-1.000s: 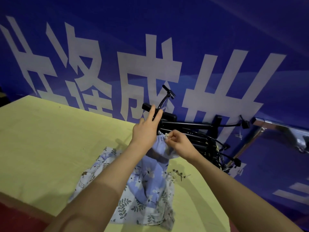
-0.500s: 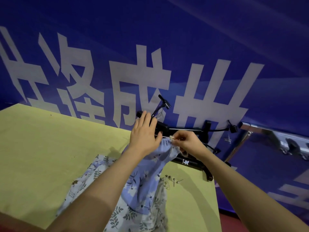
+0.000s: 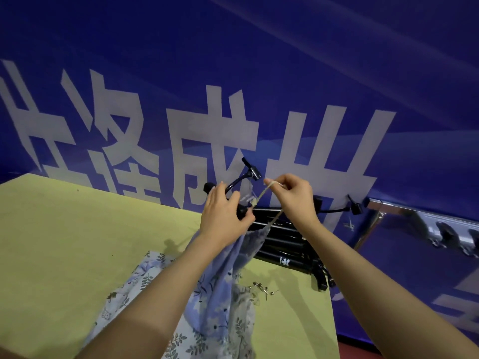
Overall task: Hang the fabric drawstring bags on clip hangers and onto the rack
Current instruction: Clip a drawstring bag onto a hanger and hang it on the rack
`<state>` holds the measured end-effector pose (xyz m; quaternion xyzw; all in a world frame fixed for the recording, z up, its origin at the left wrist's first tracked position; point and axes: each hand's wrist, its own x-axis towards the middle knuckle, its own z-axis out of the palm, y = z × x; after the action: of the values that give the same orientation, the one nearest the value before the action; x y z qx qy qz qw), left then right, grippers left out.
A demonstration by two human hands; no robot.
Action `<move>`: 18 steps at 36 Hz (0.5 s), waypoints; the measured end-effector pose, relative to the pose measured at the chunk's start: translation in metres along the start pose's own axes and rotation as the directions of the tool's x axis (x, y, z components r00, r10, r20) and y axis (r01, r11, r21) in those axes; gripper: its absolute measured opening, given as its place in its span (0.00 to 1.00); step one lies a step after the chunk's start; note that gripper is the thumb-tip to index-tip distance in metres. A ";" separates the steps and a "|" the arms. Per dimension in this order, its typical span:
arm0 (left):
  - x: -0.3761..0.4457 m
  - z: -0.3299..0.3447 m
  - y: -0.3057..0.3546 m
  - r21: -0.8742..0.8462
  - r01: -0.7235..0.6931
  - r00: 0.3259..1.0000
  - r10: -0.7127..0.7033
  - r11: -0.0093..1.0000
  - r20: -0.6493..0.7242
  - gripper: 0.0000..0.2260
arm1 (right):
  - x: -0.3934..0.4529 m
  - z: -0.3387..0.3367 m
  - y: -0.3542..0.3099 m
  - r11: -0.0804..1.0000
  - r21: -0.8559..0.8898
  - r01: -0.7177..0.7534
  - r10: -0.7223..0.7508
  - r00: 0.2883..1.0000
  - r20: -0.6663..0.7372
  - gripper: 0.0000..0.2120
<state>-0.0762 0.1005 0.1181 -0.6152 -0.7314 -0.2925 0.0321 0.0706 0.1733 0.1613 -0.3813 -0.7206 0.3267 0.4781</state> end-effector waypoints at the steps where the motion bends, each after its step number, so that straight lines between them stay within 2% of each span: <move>1: 0.000 -0.001 -0.002 -0.016 -0.020 1.000 0.020 1.000 -0.015 0.14 | 0.001 0.003 -0.004 0.999 0.023 0.025 -0.025 1.000 0.009 0.17; 6: -0.002 -0.010 -0.010 -0.052 -0.101 0.995 0.100 0.994 -0.029 0.11 | 0.001 0.024 -0.026 0.997 0.025 0.070 -0.071 0.996 0.048 0.19; 10: 0.006 -0.023 -0.010 -0.036 -0.131 0.990 0.128 0.991 -0.065 0.13 | 0.008 0.030 -0.039 0.993 0.090 0.074 -0.076 0.997 0.017 0.18; 13: 0.014 -0.032 -0.005 -0.039 -0.151 0.986 0.148 0.988 -0.073 0.12 | 0.018 0.023 -0.050 0.982 0.049 0.180 -0.179 0.983 -0.037 0.15; 18: 0.024 -0.046 0.015 -0.063 -0.179 0.979 0.172 0.982 -0.109 0.14 | 0.033 0.001 -0.070 0.928 -0.037 0.370 -0.372 0.918 -0.135 0.11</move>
<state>-0.0826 0.1014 0.1720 -0.6621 -0.6607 -0.3460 0.0732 0.0452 0.1669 0.2340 -0.2626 -0.7462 0.1987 0.5785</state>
